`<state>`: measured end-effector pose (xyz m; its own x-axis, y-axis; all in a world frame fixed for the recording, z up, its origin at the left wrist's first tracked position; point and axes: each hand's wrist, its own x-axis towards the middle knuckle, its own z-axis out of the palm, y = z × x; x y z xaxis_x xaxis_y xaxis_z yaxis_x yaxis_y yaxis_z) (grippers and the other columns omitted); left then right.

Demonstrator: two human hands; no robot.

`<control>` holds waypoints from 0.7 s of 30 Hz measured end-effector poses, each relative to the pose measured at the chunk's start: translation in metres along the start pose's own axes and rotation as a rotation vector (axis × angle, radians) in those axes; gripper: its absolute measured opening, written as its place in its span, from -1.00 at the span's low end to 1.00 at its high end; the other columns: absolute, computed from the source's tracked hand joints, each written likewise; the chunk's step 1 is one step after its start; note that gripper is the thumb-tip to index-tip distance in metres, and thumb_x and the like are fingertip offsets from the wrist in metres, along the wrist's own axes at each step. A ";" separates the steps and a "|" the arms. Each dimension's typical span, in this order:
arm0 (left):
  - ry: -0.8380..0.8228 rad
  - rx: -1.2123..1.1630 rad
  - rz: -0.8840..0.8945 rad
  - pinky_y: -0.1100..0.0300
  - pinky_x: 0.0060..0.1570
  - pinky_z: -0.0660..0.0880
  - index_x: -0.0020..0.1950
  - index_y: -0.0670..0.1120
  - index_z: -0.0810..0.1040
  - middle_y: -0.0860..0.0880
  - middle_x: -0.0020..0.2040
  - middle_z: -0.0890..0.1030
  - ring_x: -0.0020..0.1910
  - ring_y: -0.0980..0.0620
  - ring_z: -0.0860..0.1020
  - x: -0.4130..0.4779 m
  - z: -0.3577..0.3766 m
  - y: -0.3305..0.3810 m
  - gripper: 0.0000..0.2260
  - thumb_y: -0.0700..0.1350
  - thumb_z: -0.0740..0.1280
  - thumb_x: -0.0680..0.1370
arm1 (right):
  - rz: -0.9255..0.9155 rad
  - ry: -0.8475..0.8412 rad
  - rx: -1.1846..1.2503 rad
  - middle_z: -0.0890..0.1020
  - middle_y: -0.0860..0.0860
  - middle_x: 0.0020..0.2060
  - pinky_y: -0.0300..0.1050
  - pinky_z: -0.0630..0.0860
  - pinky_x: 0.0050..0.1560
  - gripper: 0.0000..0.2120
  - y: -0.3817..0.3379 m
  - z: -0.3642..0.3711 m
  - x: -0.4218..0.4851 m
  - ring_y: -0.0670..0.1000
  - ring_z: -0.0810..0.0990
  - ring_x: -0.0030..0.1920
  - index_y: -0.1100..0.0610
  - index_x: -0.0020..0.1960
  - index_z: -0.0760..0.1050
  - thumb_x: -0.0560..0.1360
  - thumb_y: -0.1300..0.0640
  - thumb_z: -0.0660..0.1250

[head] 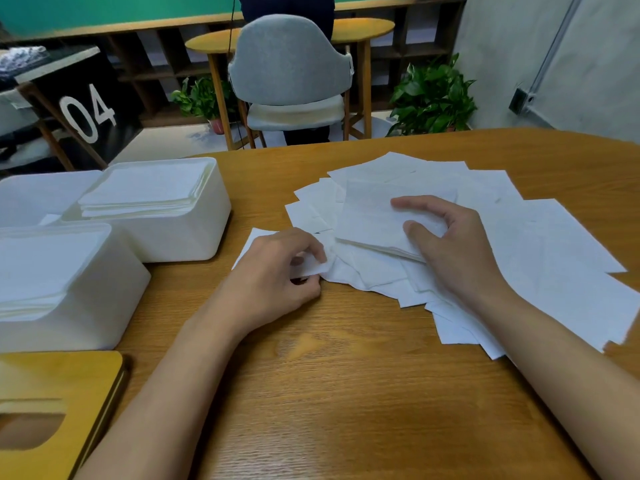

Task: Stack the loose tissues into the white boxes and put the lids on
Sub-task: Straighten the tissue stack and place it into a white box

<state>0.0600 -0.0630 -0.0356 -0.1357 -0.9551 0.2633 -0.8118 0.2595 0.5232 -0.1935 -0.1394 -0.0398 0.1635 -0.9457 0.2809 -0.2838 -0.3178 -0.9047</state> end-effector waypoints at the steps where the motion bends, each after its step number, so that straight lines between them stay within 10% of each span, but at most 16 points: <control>1: 0.003 0.013 0.000 0.09 0.12 0.61 0.10 -0.01 0.69 0.13 0.05 0.70 0.07 0.14 0.63 0.000 0.000 0.000 -0.79 -0.23 0.47 0.50 | -0.014 -0.005 -0.009 0.67 -0.25 0.22 -0.25 0.41 0.36 -0.64 0.000 0.000 0.000 -0.21 0.53 0.35 -0.11 0.22 0.68 0.61 0.29 0.34; 6: 0.067 -0.008 0.042 0.50 0.04 0.44 0.12 0.02 0.76 0.22 0.06 0.73 0.09 0.31 0.63 0.000 -0.010 0.005 -0.78 -0.25 0.42 0.60 | -0.094 -0.040 -0.053 0.66 -0.20 0.25 -0.33 0.42 0.30 -0.66 -0.003 0.001 -0.003 -0.18 0.54 0.32 -0.14 0.28 0.65 0.60 0.21 0.40; 10: 0.107 -0.135 0.036 0.44 0.09 0.52 0.11 0.00 0.77 0.21 0.05 0.72 0.15 0.24 0.63 -0.001 -0.019 0.011 -0.74 -0.30 0.38 0.62 | -0.116 -0.061 -0.102 0.65 -0.16 0.25 -0.48 0.39 0.22 -0.65 -0.004 0.003 -0.005 -0.19 0.55 0.29 -0.15 0.30 0.64 0.57 0.15 0.45; 17: 0.197 -0.286 0.064 0.35 0.06 0.52 0.13 0.03 0.75 0.22 0.02 0.73 0.13 0.18 0.67 -0.004 -0.015 0.027 -0.78 -0.26 0.44 0.61 | -0.166 -0.237 -0.083 0.67 -0.21 0.21 -0.05 0.56 0.30 -0.60 -0.016 0.007 -0.015 -0.14 0.60 0.28 -0.17 0.28 0.64 0.46 -0.15 0.51; 21: 0.266 -0.349 0.084 0.22 0.14 0.61 0.18 0.02 0.71 0.14 0.01 0.75 0.08 0.16 0.71 -0.004 -0.007 0.032 -0.78 -0.20 0.52 0.57 | -0.153 -0.292 -0.032 0.73 -0.21 0.07 0.01 0.58 0.23 -0.74 -0.017 0.015 -0.020 -0.11 0.66 0.18 -0.13 0.17 0.71 0.49 0.02 0.58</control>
<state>0.0380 -0.0500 -0.0143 -0.0047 -0.8705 0.4922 -0.5574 0.4110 0.7214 -0.1780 -0.1138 -0.0343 0.4693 -0.8289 0.3043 -0.2643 -0.4606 -0.8473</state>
